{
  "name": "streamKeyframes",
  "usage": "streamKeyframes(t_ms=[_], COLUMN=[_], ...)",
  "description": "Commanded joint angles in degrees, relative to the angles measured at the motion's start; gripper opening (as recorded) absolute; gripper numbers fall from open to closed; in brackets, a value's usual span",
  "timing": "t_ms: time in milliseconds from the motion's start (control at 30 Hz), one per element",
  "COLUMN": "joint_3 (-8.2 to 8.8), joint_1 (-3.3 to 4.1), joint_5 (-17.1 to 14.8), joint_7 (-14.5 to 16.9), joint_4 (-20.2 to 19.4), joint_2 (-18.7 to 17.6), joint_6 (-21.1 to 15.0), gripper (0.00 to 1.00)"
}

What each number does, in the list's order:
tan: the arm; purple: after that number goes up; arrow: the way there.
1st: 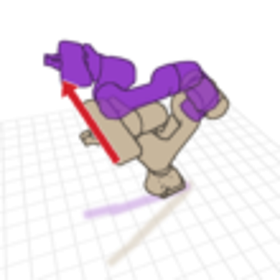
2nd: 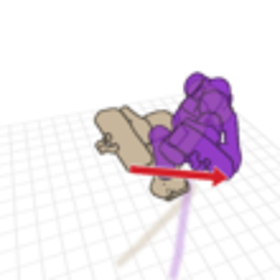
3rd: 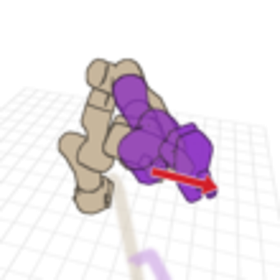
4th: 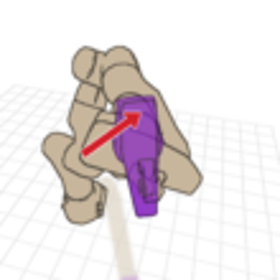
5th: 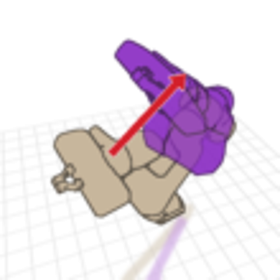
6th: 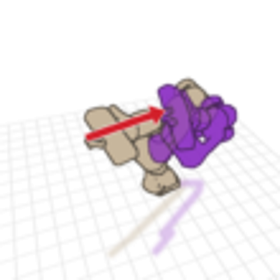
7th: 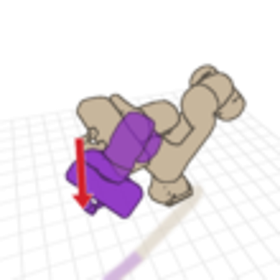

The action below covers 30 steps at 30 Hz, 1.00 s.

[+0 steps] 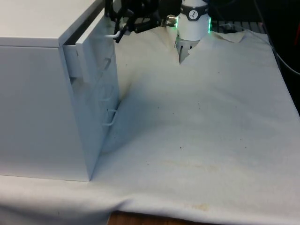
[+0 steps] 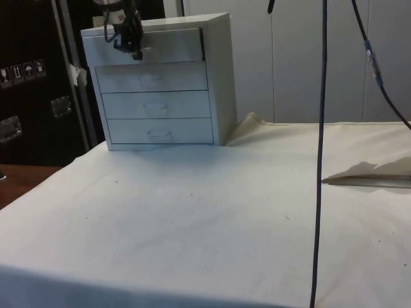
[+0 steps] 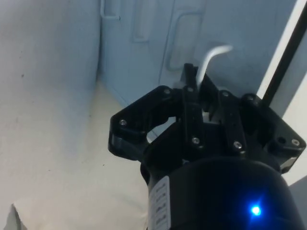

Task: Open the drawer, then close it.

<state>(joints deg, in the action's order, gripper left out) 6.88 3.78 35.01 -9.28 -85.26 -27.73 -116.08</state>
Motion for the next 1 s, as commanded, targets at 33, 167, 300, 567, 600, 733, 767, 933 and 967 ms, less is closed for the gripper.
streamKeyframes(t_ms=[33,167,300,567,600,733,767,933,967], joint_3=[-0.40,-1.32,-2.23,-4.24,-4.30,-5.84,-6.13,-7.28,-7.68], joint_1=[0.63,1.09,1.49,1.66,2.29,2.52,2.52,2.81,2.92], joint_5=[0.3,0.6,1.6,4.3,5.0,6.8,7.0,7.7,8.0], joint_7=[-0.7,-1.9,-3.3,-5.6,-6.1,-7.7,-7.9,-9.2,-9.6], joint_4=[0.3,0.5,0.6,0.4,0.9,1.1,1.2,1.6,1.8], joint_2=[0.4,0.5,0.3,0.3,0.1,-0.1,-0.2,-0.6,-0.7], joint_6=[0.9,1.7,2.6,4.0,5.0,6.4,6.6,7.5,7.8], gripper=[0.00,0.00,0.00,0.00,0.00,0.00,0.00,0.00,0.00])
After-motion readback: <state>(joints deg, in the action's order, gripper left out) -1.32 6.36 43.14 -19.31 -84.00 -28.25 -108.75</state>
